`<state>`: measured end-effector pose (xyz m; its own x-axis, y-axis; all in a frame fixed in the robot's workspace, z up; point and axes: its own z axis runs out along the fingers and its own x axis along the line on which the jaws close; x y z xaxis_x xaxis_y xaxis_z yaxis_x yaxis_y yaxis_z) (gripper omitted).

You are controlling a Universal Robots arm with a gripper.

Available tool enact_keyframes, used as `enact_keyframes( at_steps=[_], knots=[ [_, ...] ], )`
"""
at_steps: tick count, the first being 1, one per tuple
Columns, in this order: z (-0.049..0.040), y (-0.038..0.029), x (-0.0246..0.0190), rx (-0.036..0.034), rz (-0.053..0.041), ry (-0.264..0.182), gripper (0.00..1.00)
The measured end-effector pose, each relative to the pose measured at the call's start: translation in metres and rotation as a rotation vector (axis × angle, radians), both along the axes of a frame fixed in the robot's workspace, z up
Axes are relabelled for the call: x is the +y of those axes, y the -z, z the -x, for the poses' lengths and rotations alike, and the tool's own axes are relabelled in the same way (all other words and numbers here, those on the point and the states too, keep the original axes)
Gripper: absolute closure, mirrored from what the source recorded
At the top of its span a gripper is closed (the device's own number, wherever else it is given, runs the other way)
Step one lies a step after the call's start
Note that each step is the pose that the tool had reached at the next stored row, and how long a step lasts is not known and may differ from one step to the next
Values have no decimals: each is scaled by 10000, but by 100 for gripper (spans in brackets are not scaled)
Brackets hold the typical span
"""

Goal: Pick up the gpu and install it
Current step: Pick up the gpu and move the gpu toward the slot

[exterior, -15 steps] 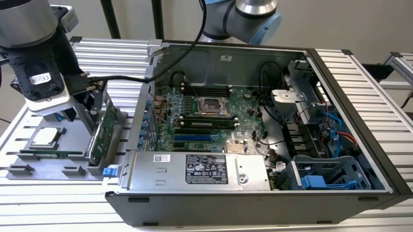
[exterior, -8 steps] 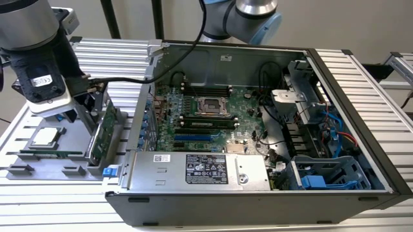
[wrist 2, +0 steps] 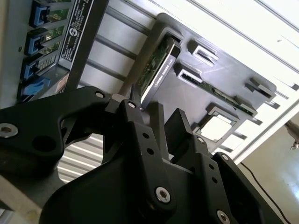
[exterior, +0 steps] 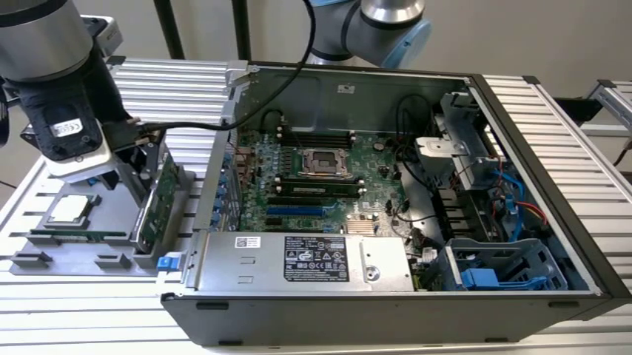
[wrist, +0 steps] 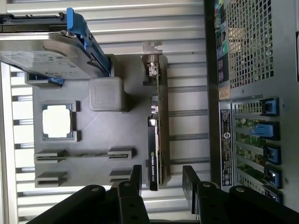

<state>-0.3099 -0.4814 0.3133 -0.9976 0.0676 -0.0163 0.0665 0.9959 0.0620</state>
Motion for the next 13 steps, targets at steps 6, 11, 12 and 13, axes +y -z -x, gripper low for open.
enact_keyframes(
  at_steps=[6,11,12,13],
  knots=[
    [0,24,0,1,0,0,0],
    [0,40,0,1,1,0,0],
    [0,43,0,1,0,0,0],
    [0,46,0,1,1,0,0]
  ],
)
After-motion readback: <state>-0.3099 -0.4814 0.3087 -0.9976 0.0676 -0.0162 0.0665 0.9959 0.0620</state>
